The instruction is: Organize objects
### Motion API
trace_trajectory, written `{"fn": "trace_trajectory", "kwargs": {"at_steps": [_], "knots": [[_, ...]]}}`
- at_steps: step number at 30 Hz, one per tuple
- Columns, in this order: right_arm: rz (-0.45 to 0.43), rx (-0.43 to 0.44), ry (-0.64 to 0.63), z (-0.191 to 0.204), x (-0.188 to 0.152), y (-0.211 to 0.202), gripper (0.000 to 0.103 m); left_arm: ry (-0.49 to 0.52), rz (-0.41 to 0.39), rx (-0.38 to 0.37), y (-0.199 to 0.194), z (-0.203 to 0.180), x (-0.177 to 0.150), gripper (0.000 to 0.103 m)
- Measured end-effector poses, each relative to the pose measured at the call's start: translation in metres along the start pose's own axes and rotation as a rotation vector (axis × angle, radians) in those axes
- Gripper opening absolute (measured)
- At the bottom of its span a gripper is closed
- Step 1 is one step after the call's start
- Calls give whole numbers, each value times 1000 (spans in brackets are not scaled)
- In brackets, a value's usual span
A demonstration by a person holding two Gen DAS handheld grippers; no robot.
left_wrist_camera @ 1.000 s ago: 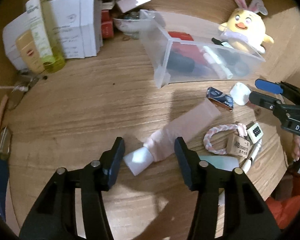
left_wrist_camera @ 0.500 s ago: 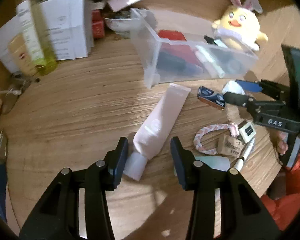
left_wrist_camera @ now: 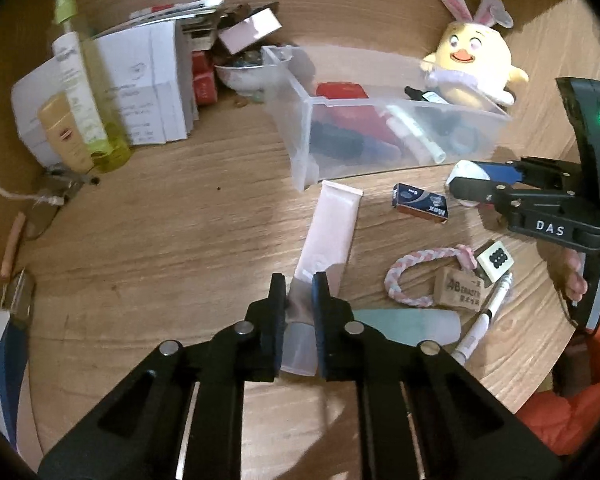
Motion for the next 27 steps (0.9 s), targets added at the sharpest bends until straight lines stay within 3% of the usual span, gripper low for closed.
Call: {"fn": "trace_trajectory", "kwargs": {"at_steps": [8,10,12,14,20,22,23,27], "knots": [[-26,9,6,1,2,-11,35,-50,34,-48,-15,0,-11,11],[-32,13,11,2,1,-14,35,-57,24,-37,-20,0,-13,20],[-40,16,16,2,1,-18,35,-66,14,-30,-25,1,-15,37],[-51,17,18,3,1,-22,35,-71,12,-26,-28,0,-19,39],[-87,5,25,1,3,-38,35,-84,52,-64,-21,-6,-32,37],[-97,4,30,0,4,-42,35,-83,34,-49,-19,-8,-33,32],[-106,2,33,1,5,-46,35,-82,27,-32,-19,-9,-33,21],[-133,-4,32,2,8,-57,35,-111,3,-4,-24,-2,-33,22]]}}
Point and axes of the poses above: each gripper's, at about its wrist camera, not at the fingertips, and y roughly the way its jaws point, z to its left, x to its top, the point moved 1 cm from there along y, roughly the way its jaws point, and after that the axes turned 10 degrees about -z, right-handed, at the moved point
